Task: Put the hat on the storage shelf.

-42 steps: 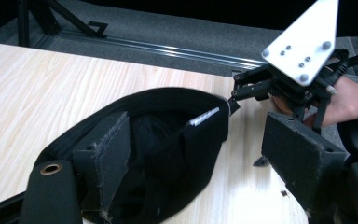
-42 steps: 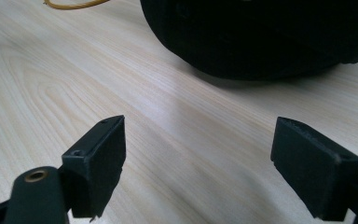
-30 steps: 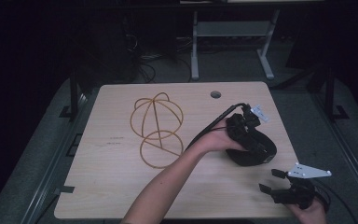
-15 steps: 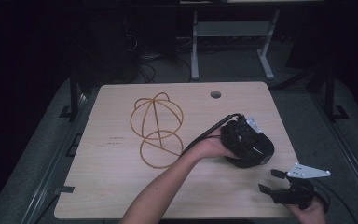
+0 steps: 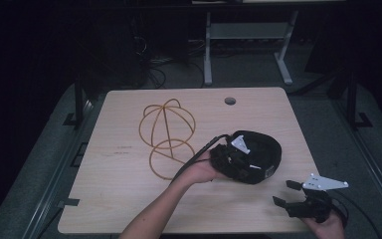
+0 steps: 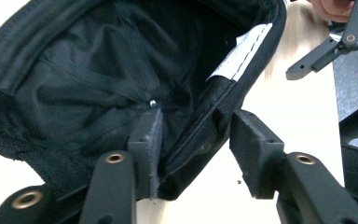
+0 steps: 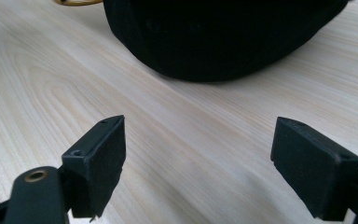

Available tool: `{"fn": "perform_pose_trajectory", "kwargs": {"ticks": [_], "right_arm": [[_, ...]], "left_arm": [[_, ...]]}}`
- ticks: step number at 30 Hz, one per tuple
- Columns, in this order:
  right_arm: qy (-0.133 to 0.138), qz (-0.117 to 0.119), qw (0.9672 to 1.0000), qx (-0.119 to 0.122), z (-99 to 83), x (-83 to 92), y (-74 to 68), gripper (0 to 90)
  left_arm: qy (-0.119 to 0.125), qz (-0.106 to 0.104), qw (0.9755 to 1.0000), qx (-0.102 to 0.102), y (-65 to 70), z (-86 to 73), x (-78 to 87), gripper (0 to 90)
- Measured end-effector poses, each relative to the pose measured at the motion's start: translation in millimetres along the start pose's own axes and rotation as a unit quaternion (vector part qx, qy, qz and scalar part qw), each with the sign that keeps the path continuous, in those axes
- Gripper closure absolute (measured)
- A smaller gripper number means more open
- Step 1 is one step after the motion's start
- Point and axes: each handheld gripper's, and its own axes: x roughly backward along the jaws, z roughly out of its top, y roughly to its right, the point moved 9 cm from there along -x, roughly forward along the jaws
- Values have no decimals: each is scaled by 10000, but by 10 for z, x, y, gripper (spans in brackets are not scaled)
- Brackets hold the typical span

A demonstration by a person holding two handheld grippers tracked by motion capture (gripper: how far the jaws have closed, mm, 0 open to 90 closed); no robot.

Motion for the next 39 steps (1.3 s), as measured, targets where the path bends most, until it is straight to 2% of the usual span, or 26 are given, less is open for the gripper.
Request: {"fn": "perform_pose_trajectory", "kwargs": {"ticks": [6,11,12,15,16,19,27,30,36,39], "right_arm": [[54,46,10000,48,71,-45,-39,178],[161,140,9996,181,185,-105,-85,180],[172,182,9994,221,221,-133,-103,180],[175,215,9992,279,260,-169,-110,180],[211,251,9989,321,303,-200,-104,180],[286,350,9986,287,363,-225,-111,194],[403,478,9970,457,562,-362,-94,202],[415,537,9966,474,624,-439,-79,207],[328,710,9959,463,614,-558,-46,230],[342,836,9945,529,620,-591,-69,298]], "left_arm": [[218,50,9997,51,20,-170,19,721],[502,26,9986,180,18,-297,39,767],[583,-13,9980,258,19,-351,46,776],[623,-25,9976,292,16,-414,49,784],[647,-44,9972,367,11,-473,57,786],[639,-23,9972,392,-6,-544,74,788],[653,-37,9967,473,-24,-684,113,790],[582,-45,9973,448,-31,-732,102,792],[532,-46,9977,410,-51,-762,91,789],[554,-53,9974,455,-80,-763,87,789]]}}
